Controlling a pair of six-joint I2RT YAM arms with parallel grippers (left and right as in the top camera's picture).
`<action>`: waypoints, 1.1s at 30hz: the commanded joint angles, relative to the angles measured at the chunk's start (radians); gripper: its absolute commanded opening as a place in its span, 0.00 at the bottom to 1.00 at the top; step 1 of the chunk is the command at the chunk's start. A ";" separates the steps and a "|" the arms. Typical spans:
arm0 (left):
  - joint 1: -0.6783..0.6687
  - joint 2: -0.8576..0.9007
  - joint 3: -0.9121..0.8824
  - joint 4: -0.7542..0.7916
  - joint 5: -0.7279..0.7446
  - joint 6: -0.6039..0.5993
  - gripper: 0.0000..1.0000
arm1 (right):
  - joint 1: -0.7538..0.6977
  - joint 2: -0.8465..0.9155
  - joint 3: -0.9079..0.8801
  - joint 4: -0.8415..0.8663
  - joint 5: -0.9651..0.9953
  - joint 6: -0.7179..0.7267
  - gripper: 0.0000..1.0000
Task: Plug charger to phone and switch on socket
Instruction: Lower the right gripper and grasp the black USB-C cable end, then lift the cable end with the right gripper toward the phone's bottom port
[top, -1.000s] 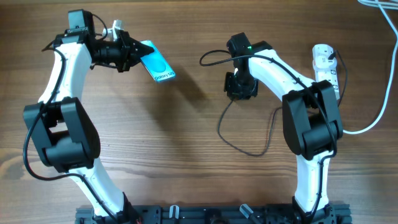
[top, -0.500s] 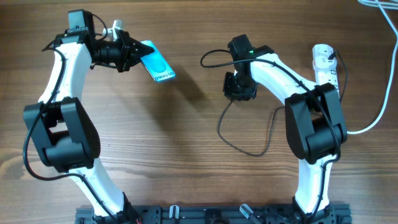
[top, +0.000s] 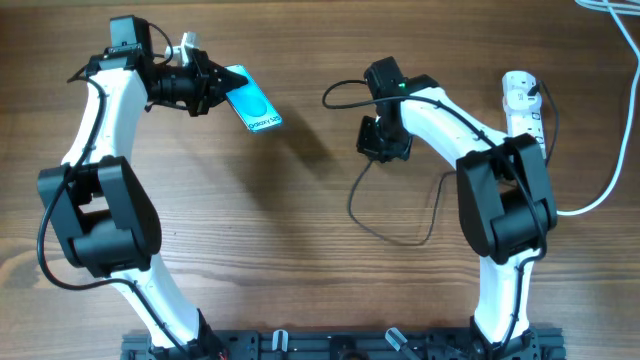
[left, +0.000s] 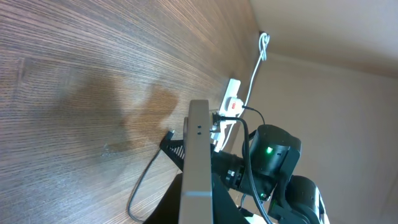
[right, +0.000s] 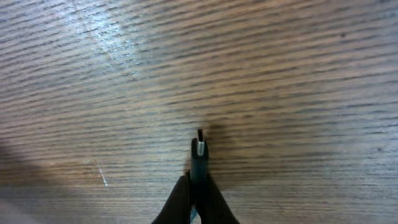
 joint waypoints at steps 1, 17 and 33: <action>-0.003 -0.013 0.007 0.000 0.020 0.023 0.04 | 0.020 0.069 -0.047 0.061 -0.028 -0.084 0.04; -0.003 -0.013 0.007 0.000 0.017 0.023 0.04 | 0.024 -0.158 -0.047 -0.045 0.251 -0.112 0.04; -0.003 -0.013 0.007 0.000 0.017 0.023 0.04 | 0.053 0.043 -0.047 0.064 0.180 -0.076 0.05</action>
